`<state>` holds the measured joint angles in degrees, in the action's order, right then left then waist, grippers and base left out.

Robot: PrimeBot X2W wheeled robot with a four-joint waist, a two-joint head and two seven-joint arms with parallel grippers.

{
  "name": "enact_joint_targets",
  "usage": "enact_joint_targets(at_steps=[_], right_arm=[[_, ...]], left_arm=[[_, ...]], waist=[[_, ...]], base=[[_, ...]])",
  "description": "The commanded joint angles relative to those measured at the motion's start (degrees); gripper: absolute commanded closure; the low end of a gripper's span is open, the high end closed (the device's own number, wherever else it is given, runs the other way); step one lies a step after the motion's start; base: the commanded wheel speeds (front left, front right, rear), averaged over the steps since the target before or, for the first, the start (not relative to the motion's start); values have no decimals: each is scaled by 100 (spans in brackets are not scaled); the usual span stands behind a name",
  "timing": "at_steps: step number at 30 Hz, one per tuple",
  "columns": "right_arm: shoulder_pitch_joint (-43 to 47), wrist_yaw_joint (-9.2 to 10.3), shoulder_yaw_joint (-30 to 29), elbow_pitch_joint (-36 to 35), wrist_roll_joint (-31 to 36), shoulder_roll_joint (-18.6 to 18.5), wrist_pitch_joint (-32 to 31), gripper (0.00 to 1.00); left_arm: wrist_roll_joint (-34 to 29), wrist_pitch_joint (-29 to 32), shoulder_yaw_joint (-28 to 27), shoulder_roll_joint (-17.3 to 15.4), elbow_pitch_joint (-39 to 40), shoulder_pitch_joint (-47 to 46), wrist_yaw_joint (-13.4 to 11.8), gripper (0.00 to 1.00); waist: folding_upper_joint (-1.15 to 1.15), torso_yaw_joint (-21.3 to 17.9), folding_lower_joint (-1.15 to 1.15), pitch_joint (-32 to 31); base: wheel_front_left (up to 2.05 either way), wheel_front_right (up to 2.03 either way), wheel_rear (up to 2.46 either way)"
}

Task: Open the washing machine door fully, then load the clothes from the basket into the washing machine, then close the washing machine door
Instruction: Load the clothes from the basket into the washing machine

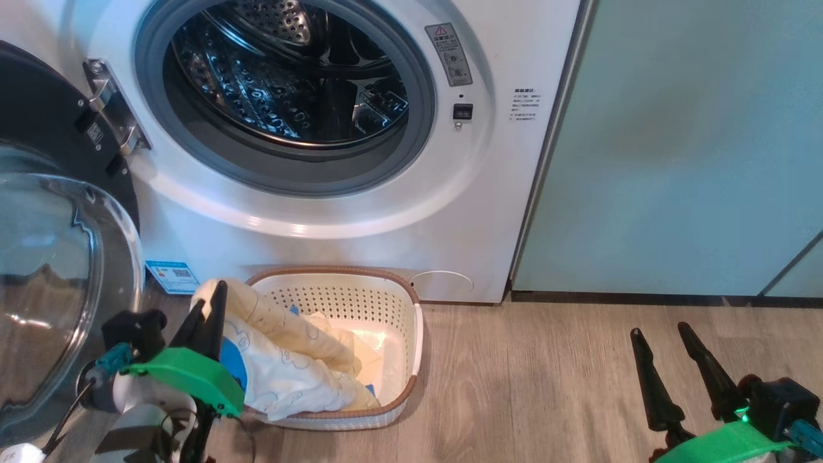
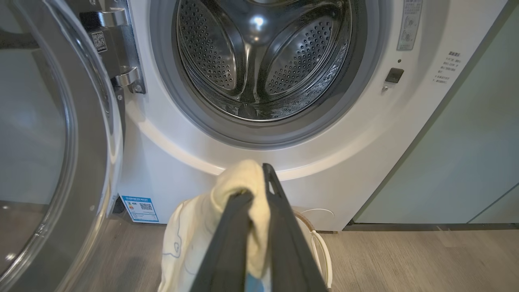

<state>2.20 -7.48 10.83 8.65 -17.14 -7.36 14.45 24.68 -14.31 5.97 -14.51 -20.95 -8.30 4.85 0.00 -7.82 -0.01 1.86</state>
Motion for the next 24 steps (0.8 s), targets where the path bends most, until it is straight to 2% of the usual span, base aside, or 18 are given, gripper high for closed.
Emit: enact_joint_targets(at_steps=[1, 11, 19, 24], right_arm=[[-114, -1, 98, -188, -58, -64, 55, 0], [-220, -1, 86, -220, -67, -38, 55, 0], [-445, -1, 79, -278, -73, -29, 55, 0], [-684, -1, 67, -332, -83, 1, 55, 0]], left_arm=[[-63, -69, -259, -135, 250, -238, -40, 100], [-72, 75, -192, -184, 452, -453, -94, 100], [-72, 418, -55, -374, 503, -1264, 12, 100], [105, 700, -23, -513, 236, -2084, 117, 100]], waist=[[0, -8, 1, 18], [0, -73, 1, 234], [0, -232, 1, 666], [0, -399, 1, 1168]], base=[[0, 0, 0], [0, 0, 0], [0, 0, 0], [0, 0, 0]])
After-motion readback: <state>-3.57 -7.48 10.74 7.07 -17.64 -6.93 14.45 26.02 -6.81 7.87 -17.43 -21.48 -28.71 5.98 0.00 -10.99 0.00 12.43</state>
